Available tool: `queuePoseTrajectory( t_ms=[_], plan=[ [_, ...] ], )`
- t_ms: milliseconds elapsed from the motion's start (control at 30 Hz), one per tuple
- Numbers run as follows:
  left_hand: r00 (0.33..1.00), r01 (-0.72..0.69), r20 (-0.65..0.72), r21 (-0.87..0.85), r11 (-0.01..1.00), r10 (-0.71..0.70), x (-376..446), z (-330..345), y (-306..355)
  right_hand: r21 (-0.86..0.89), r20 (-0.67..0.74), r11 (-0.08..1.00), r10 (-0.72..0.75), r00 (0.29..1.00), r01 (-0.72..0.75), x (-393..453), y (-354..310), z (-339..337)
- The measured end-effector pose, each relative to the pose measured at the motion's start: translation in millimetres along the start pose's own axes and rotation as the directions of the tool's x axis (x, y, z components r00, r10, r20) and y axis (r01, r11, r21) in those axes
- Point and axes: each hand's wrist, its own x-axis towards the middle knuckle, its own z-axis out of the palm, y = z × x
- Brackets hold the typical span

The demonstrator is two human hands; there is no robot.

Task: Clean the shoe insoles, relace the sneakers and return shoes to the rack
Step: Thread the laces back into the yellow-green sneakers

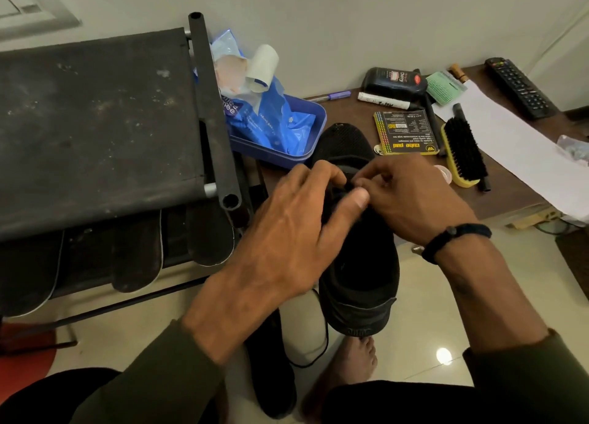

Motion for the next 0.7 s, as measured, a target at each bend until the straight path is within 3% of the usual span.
queuePoseTrajectory(
  t_ms=[100, 167, 233, 300, 400, 500, 567, 633, 700],
  plan=[
    [1.0, -0.012, -0.007, 0.105, 0.994, 0.013, -11, -3, 3, -0.052, -0.059, 0.999, 0.011, 0.998, -0.014, 4, -6, 5],
    [0.998, 0.041, -0.042, 0.086, 0.996, -0.037, -15, 2, 3, -0.051, -0.116, 0.999, -0.017, 0.993, 0.011, 0, -8, 5],
    [0.993, 0.099, -0.061, 0.014, 0.995, -0.098, -16, 7, 4, 0.023, -0.198, 0.993, -0.112, 0.974, 0.119, -9, -11, -1],
    [0.992, 0.089, -0.101, 0.102, 0.991, -0.079, -15, 8, 5, 0.117, -0.224, 0.956, -0.238, 0.945, 0.269, -22, -15, -9],
    [0.988, 0.099, -0.138, 0.174, 0.98, -0.075, -14, 7, 6, 0.113, -0.086, 0.934, -0.332, 0.939, 0.34, -36, -11, -18],
    [0.984, 0.142, -0.118, 0.063, 0.988, -0.134, -12, 7, 2, 0.054, 0.177, 0.956, -0.292, 0.94, 0.287, -40, -1, -22],
    [0.983, 0.169, -0.057, -0.054, 0.984, -0.172, -11, 3, 1, 0.033, 0.269, 0.962, -0.269, 0.925, 0.271, -41, 2, -21],
    [0.981, 0.195, 0.011, -0.133, 0.972, -0.196, -10, 0, 0, -0.043, 0.215, 0.96, -0.262, 0.941, 0.277, -39, 3, -15],
    [0.977, 0.211, 0.031, -0.17, 0.963, -0.209, -9, 0, 0, -0.117, 0.061, 0.948, -0.291, 0.955, 0.296, -35, -2, -9]
  ],
)
